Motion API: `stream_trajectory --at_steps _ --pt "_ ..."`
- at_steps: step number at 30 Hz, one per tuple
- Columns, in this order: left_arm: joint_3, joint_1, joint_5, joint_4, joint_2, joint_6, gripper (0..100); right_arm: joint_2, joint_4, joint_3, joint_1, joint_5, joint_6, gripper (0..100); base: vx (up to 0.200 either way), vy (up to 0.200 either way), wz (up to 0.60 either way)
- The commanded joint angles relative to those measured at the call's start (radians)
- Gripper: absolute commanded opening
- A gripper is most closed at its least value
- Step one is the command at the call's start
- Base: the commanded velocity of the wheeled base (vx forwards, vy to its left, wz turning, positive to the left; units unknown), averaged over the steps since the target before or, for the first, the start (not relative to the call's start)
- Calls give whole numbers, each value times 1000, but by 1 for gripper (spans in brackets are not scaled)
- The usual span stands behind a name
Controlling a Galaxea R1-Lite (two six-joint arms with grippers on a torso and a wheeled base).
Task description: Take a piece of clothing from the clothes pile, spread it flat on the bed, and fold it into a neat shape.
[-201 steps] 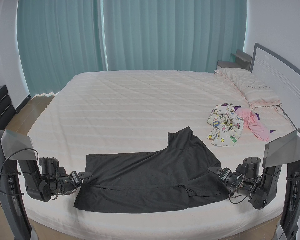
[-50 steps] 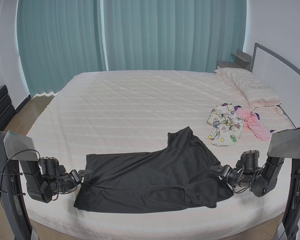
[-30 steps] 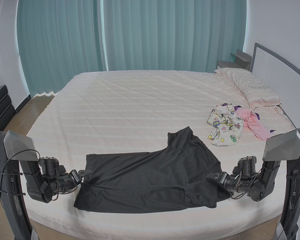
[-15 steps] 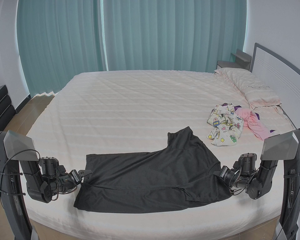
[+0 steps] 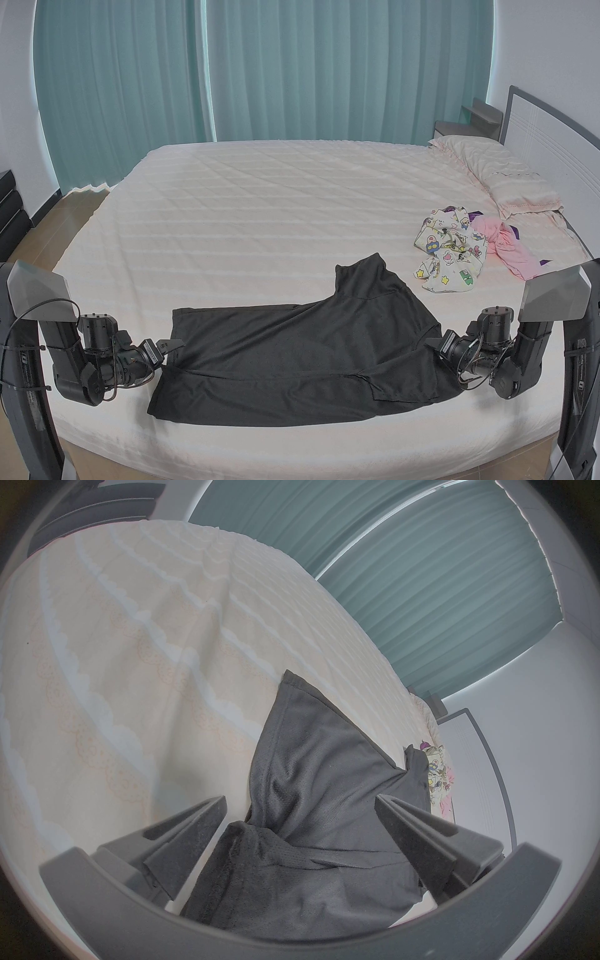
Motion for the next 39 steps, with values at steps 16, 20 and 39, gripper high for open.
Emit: stream_trajectory --at_steps 16,20,39 --pt "-10 101 1 10 -94 5 100 7 -131 109 -57 1 8 100 0 0 0" --pt "0 94 -2 1 -88 4 100 2 -132 115 -59 1 12 100 0 0 0" --pt "5 58 -2 1 -87 -13 100 2 -166 122 -51 1 80 100 0 -126 0"
